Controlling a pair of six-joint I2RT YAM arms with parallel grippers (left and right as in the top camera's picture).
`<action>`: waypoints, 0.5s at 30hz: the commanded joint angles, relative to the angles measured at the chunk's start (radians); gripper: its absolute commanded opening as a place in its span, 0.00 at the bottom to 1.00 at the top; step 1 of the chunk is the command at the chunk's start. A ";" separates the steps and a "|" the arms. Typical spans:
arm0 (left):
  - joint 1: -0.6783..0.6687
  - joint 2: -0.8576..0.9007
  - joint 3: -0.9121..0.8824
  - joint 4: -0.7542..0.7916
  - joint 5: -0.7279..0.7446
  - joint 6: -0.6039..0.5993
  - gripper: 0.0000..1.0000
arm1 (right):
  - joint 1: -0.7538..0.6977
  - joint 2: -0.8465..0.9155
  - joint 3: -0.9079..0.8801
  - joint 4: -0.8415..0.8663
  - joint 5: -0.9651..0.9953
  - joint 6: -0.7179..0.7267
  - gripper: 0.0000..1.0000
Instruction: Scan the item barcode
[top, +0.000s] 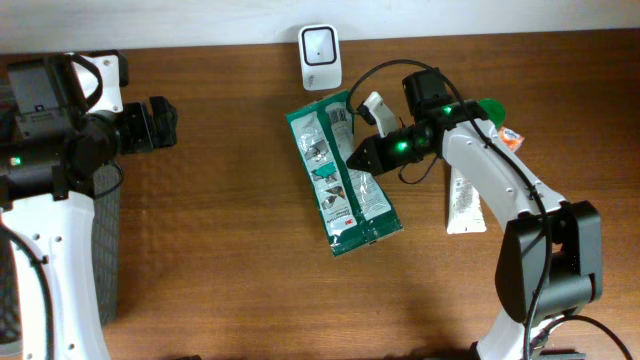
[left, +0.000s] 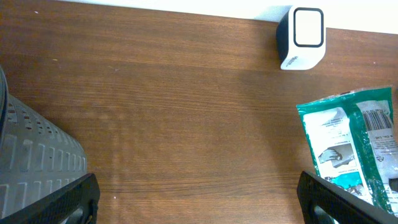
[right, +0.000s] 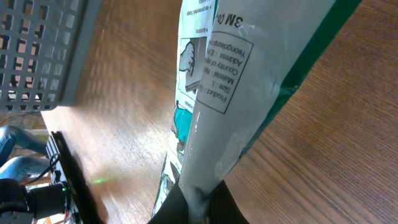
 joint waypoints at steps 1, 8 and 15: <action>-0.001 -0.008 0.013 -0.001 0.015 0.012 0.99 | -0.009 -0.027 0.020 -0.001 0.000 -0.014 0.04; -0.001 -0.008 0.013 -0.002 0.015 0.012 0.99 | -0.009 -0.027 0.020 -0.004 0.013 -0.014 0.04; -0.001 -0.008 0.013 -0.002 0.015 0.012 0.99 | -0.009 -0.027 0.020 -0.040 0.055 -0.014 0.04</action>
